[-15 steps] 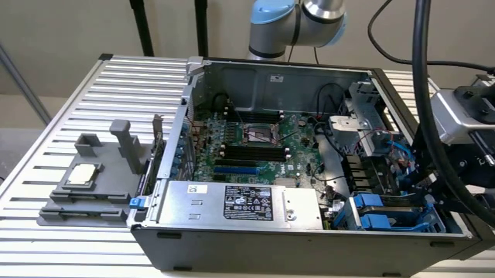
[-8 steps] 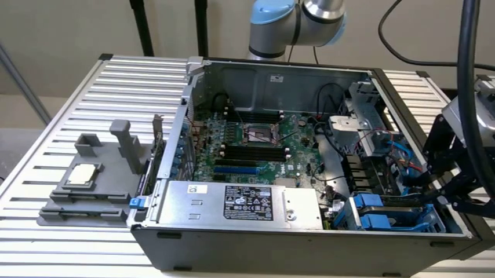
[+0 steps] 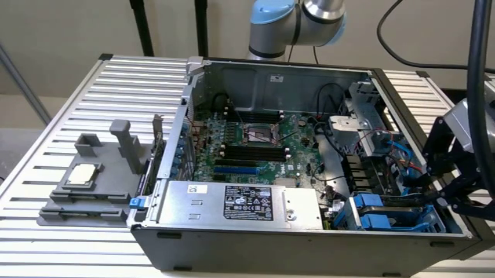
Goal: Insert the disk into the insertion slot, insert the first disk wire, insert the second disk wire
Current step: 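Insert the first disk wire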
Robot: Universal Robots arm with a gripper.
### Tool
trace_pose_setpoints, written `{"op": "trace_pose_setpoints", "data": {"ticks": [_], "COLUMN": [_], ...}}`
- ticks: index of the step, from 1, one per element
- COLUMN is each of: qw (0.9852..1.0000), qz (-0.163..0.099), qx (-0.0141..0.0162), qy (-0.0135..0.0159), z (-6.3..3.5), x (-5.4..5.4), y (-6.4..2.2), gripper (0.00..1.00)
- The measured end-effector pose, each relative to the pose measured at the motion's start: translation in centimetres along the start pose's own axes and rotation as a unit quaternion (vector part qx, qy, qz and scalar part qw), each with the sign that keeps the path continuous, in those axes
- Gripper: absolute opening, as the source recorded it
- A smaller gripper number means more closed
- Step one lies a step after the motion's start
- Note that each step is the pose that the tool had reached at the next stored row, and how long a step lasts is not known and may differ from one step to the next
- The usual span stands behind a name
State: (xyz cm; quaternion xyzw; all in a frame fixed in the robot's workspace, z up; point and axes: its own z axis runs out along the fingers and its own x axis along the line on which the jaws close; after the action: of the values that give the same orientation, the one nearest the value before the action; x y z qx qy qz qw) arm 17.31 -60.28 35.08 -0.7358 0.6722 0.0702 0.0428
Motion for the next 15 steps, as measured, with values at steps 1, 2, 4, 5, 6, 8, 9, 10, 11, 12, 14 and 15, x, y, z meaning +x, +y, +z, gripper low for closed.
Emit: {"op": "trace_pose_setpoints", "data": {"ticks": [1, 2, 4, 5, 6, 8, 9, 10, 11, 12, 14, 15], "qw": [1.0, 1.0, 0.9999, 0.9999, 0.9998, 0.9997, 0.9996, 0.9995, 0.9994, 0.9993, 0.9991, 0.9989], "qz": [-0.003, -0.007, -0.012, -0.015, -0.017, -0.022, -0.025, -0.028, -0.03, -0.033, -0.039, -0.042], "qx": [-0.0004, -0.0008, -0.0015, -0.0019, -0.0022, -0.0027, -0.003, -0.0033, -0.0035, -0.0038, -0.0045, -0.0049], "qy": [-0.0014, -0.0027, -0.0045, -0.0055, -0.0064, -0.0086, -0.0104, -0.0123, -0.0137, -0.0152, -0.0179, -0.019], "z": [0.06, 0.12, 0.26, 0.33, 0.4, 0.48, 0.51, 0.55, 0.56, 0.58, 0.61, 0.62], "x": [0.01, 0.01, 0.05, 0.07, 0.09, 0.11, 0.12, 0.13, 0.14, 0.14, 0.16, 0.17], "y": [-0.01, -0.06, -0.16, -0.22, -0.29, -0.41, -0.46, -0.51, -0.55, -0.6, -0.7, -0.75], "gripper": [0.33, 0.33, 0.33, 0.33, 0.33, 0.33, 0.33, 0.33, 0.33, 0.33, 0.33, 0.33]}}
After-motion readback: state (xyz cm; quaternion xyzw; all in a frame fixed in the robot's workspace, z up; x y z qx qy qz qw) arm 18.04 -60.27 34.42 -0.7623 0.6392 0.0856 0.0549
